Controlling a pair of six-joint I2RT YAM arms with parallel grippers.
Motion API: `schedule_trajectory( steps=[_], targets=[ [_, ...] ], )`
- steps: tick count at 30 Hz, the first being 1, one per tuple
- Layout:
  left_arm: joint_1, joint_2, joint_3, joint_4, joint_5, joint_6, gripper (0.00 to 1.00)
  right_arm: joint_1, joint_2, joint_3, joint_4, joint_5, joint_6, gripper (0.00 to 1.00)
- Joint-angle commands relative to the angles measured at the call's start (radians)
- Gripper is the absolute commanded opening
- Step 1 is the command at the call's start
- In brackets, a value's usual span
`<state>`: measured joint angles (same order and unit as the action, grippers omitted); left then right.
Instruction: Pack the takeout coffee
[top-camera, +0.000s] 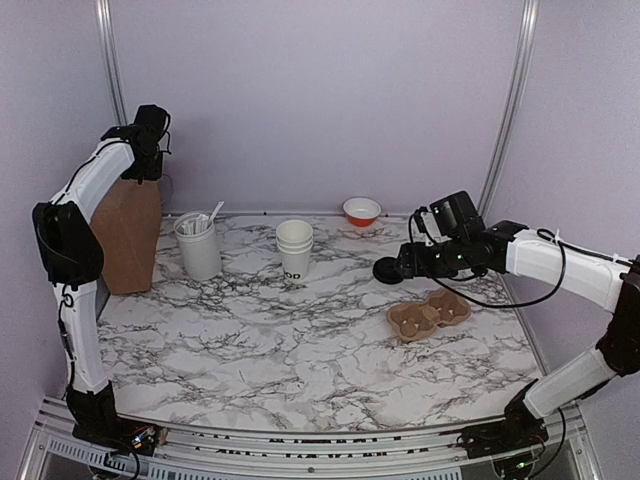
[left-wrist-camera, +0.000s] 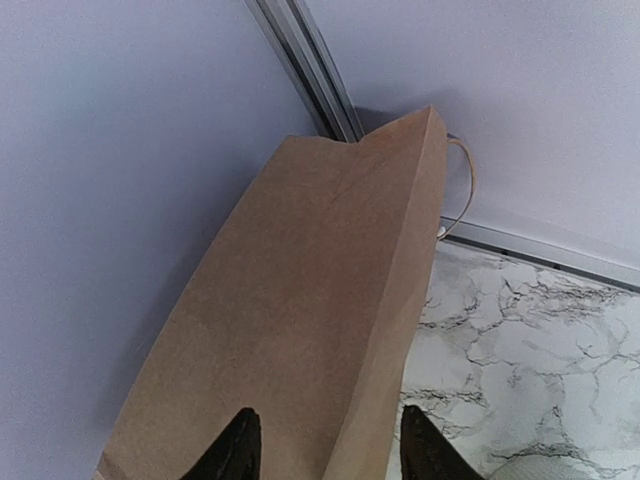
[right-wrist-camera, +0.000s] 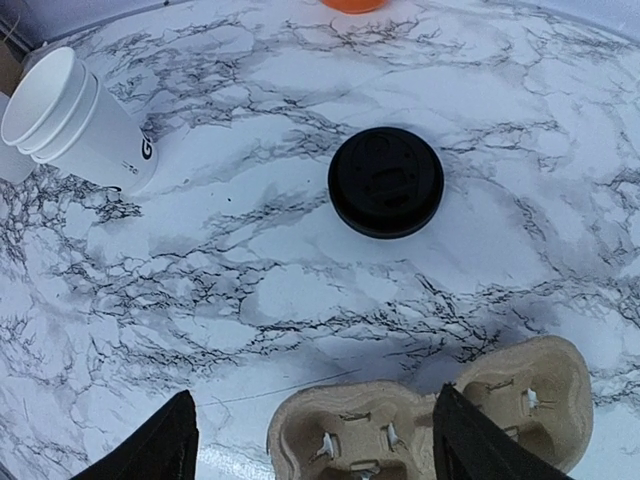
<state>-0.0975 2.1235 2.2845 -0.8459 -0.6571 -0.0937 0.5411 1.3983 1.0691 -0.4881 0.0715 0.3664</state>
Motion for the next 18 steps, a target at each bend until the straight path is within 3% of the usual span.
schedule_trajectory(
  steps=[1,11,18],
  targets=[
    [0.003,0.061,0.052,-0.027,-0.068,0.024,0.44,0.013,-0.006,0.035,0.016,-0.006,0.003,0.78],
    [0.003,0.114,0.087,-0.024,-0.074,0.025,0.26,0.029,0.004,0.031,0.019,0.0,0.016,0.78],
    [0.002,0.065,0.068,-0.013,-0.106,0.03,0.01,0.033,0.009,0.031,0.024,-0.002,0.011,0.78]
  ],
)
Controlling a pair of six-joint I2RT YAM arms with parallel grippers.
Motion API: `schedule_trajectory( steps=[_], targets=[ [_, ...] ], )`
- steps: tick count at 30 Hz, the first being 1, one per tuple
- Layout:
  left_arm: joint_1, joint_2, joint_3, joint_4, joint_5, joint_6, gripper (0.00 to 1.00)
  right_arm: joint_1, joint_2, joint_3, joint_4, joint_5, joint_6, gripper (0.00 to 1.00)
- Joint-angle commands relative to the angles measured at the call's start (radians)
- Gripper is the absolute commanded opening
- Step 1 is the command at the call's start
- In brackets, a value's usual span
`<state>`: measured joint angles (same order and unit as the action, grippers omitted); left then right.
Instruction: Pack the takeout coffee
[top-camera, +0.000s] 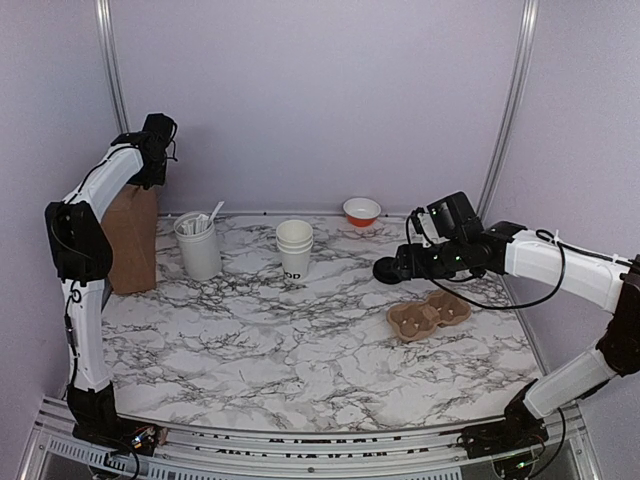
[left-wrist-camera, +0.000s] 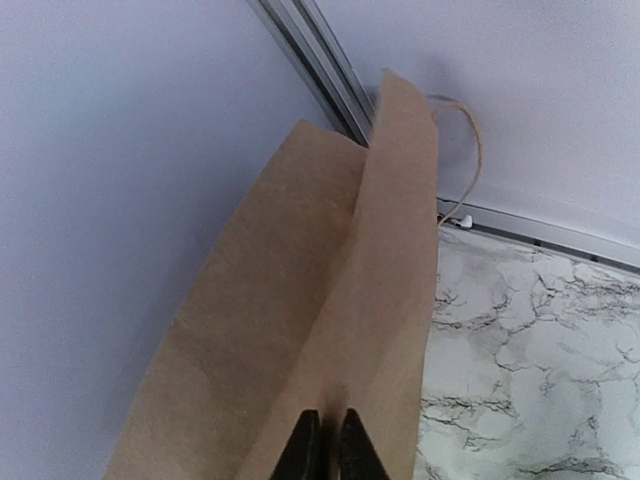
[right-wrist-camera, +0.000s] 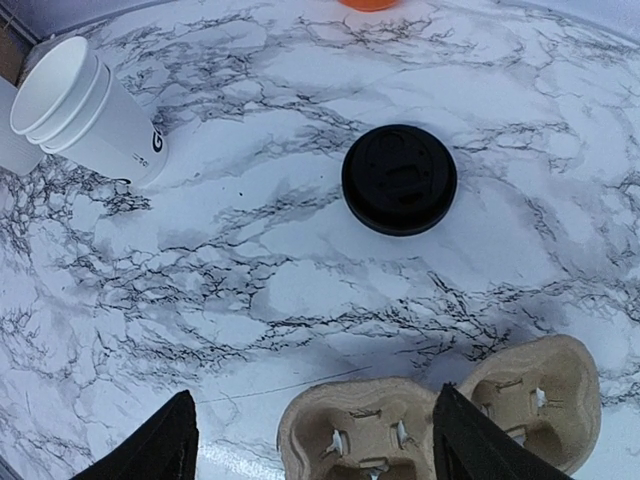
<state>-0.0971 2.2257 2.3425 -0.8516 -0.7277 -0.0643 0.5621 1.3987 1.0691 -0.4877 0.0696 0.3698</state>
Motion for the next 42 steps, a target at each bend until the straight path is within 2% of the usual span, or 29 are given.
schedule_trajectory(
  steps=[1,10,19,25,37,42],
  targets=[
    [0.002,-0.049,0.001,-0.004,-0.038,0.003,0.0,0.013,0.011,0.033,0.026,-0.002,0.008,0.78],
    [-0.033,-0.208,-0.106,0.019,-0.115,0.048,0.0,0.038,0.025,0.044,0.036,-0.007,-0.001,0.78],
    [-0.14,-0.445,-0.27,0.056,-0.262,0.142,0.0,0.058,0.037,0.092,0.008,-0.01,-0.025,0.78],
    [-0.223,-0.551,-0.312,0.053,-0.368,0.2,0.0,0.072,0.047,0.117,0.006,-0.019,-0.023,0.78],
    [-0.506,-0.677,-0.195,0.055,-0.382,0.338,0.0,0.09,0.071,0.192,-0.013,-0.018,-0.024,0.78],
    [-0.667,-0.713,-0.169,0.071,-0.397,0.386,0.0,0.091,0.073,0.229,-0.026,-0.01,-0.036,0.78]
  ],
)
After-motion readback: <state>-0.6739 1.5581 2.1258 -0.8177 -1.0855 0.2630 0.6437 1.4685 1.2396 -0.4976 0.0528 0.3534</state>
